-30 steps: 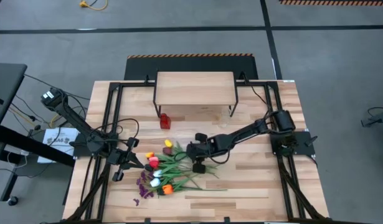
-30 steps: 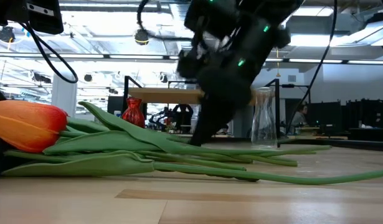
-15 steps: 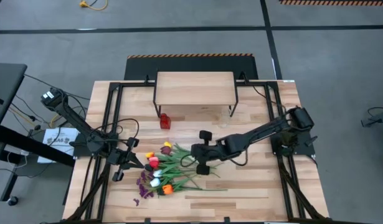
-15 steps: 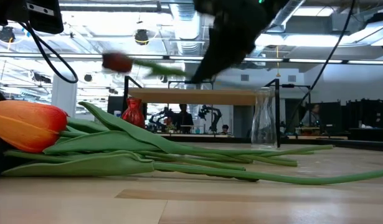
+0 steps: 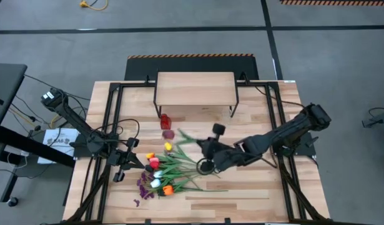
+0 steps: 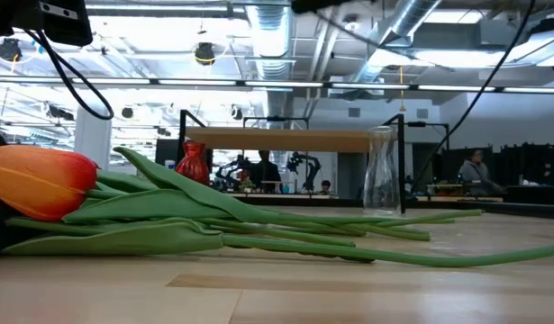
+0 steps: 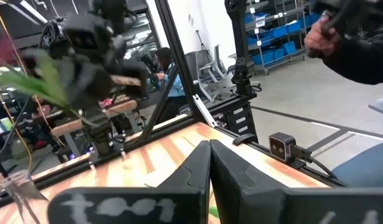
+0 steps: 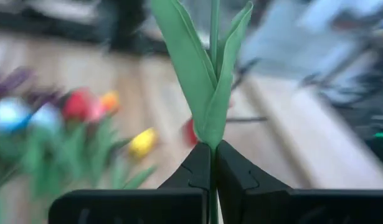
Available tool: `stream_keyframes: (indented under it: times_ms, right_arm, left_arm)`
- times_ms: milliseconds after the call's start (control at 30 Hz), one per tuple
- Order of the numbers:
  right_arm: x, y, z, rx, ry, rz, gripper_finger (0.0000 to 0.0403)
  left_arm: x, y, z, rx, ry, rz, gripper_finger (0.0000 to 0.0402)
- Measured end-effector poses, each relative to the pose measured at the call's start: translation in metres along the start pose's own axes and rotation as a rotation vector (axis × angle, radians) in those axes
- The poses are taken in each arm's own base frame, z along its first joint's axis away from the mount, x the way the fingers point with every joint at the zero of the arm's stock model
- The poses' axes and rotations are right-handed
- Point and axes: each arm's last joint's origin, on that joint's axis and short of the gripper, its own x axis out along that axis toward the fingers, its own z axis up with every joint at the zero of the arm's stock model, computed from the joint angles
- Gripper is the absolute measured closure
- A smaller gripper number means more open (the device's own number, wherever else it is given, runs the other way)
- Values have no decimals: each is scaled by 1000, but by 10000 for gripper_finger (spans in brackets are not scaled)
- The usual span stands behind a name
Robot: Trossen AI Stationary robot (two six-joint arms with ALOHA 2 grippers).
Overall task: Pick and place flowers into a vace then onto a shelf
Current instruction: Put the pink flower into the transparent vase
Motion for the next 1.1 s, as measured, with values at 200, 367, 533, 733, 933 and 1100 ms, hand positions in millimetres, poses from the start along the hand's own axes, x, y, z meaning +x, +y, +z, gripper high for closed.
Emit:
stream_keyframes:
  times_ms: [200, 367, 533, 733, 933, 1100]
  right_arm:
    - [-7, -23, 8, 123, -78, -270, 402]
    - [-2, -43, -6, 264, -161, -317, 402]
    - [-7, -62, -26, 337, -447, -217, 402]
    - [-21, -84, -62, 326, -736, -255, 402]
    - [-14, -105, -87, 323, -814, -307, 402]
    - [2, -121, -94, 333, -810, -351, 403]
  left_arm:
    - [0, 0, 0, 0, 0, 0, 401]
    - [0, 0, 0, -1, 0, 0, 401]
    - [0, 0, 0, -1, 0, -1, 401]
    - [0, 0, 0, -3, 0, -1, 401]
    - [0, 0, 0, -11, 1, -1, 401]
    - [0, 0, 0, -11, 1, -1, 401]
